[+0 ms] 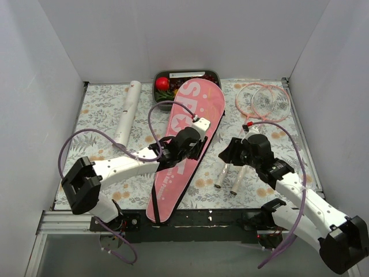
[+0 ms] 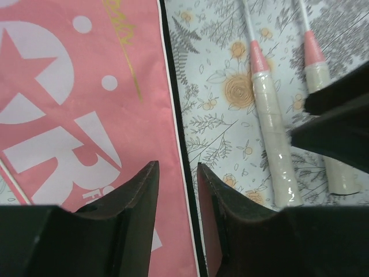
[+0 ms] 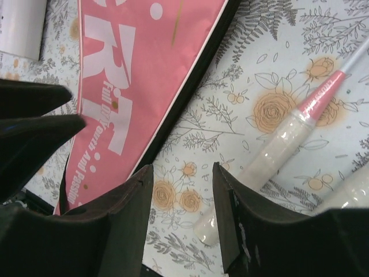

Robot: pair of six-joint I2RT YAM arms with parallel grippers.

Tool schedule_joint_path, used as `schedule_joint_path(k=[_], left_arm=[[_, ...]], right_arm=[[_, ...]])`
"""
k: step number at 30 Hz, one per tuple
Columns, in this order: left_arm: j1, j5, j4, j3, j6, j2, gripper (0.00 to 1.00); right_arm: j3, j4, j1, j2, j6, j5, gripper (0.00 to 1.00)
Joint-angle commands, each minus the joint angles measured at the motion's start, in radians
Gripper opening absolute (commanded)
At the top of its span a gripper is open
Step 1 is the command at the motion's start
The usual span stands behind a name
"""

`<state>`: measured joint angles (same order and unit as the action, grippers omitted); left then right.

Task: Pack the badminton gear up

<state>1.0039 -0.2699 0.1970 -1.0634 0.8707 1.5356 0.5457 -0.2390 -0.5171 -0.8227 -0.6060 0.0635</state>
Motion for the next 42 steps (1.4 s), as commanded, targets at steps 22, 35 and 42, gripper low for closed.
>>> schedule_joint_path(k=[22,35,42], left_arm=[[0.002,-0.048,0.038,0.089,0.022,-0.269,0.38],[0.002,-0.06,0.035,0.103,-0.001,-0.285,0.39],[0.002,-0.058,0.036,0.108,0.004,-0.295,0.39]], right_arm=[[0.054,0.768,0.091,-0.662,0.003,0.108,0.53],[0.161,0.826,0.097,-0.814,-0.005,0.145,0.52],[0.155,0.816,0.097,-0.808,0.0,0.139,0.52]])
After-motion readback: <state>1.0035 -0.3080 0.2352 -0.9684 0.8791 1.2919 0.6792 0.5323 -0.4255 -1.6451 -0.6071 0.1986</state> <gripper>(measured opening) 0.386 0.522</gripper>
